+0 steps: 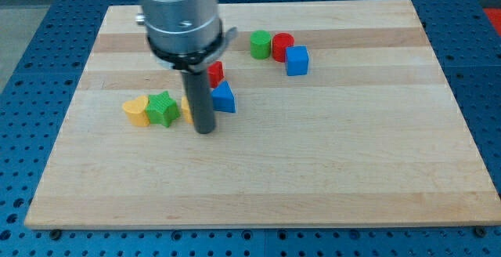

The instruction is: Move the blue triangle towards the blue cube

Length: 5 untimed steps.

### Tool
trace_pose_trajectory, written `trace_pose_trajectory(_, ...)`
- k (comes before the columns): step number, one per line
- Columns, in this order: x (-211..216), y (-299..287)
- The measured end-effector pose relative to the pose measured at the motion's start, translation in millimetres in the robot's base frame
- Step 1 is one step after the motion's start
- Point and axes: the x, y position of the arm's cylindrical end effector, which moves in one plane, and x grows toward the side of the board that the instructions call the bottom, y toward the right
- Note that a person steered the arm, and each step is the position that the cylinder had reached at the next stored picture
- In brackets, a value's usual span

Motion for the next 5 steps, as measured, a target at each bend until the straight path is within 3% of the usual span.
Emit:
trace_pose_trajectory(2, -0.2, -6.4)
trace_pose_trajectory(4, -12.8, 63.0)
trace_pose_trajectory(5, -25.0, 62.0)
